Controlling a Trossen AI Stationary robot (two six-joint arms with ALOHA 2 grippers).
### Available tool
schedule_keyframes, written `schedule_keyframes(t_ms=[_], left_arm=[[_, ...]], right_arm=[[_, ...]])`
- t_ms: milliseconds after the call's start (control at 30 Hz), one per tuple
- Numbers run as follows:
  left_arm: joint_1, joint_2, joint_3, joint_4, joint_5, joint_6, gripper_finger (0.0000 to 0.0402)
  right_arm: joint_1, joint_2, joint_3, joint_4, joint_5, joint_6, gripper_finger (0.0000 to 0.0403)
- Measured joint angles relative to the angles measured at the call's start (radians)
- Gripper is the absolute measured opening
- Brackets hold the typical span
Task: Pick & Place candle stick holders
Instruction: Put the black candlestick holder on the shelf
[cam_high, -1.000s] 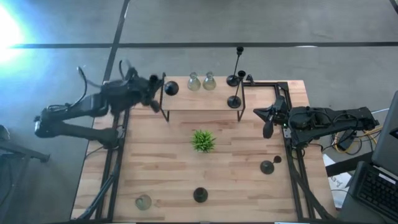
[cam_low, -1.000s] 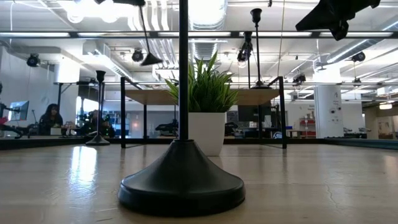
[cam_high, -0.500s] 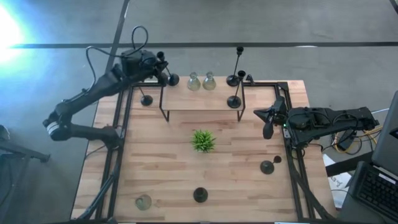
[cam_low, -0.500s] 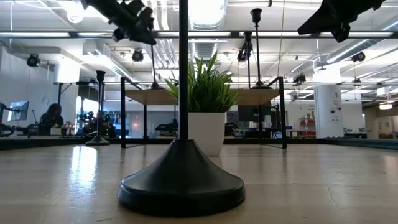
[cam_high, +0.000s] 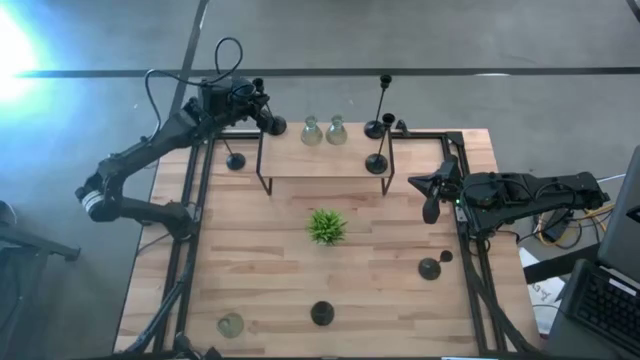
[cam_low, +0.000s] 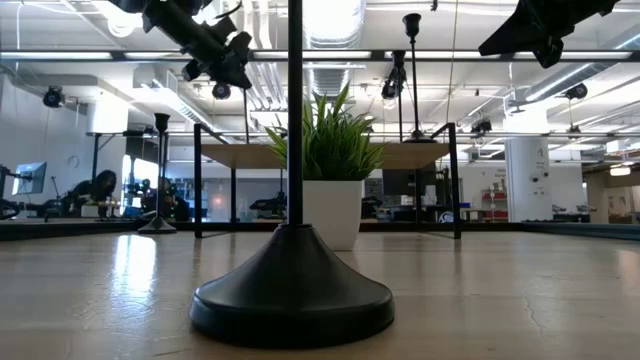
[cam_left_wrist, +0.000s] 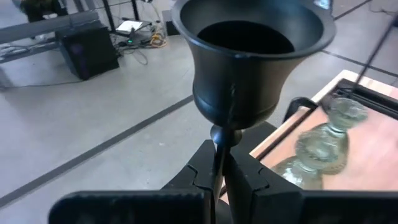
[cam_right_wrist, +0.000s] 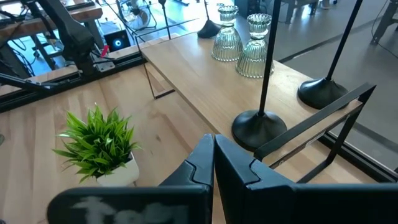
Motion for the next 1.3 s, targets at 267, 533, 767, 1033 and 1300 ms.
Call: schedule_keyframes(t_ms=[267,533,767,1033,1300], left_arm=[[0.015,0.013,0.079,-0.081,-0.001,-0.032,0.0017],[0.014,0.115,0.204,-0.222,0.025,-0.039,0.0017],[0.013,0.162,0.239,-0.231,0.057,-0.043,0.0017],[0.012,0.122,0.237,-0.280,0.057,-0.059,0.0017],[0.012,0.124,0.237,-0.282,0.051,-0.051,0.0017]], right_arm=[[0.000,0.000,0.000,0.001,0.001,0.000,0.0008],[0.000,0.001,0.000,0.002,0.001,0.000,0.0008],[0.000,0.001,0.000,0.000,0.001,0.000,0.0008],[0.000,0.001,-0.008,-0.005,0.001,0.000,0.0008],[0.000,0.000,-0.030,0.007,0.001,0.008,0.0008]])
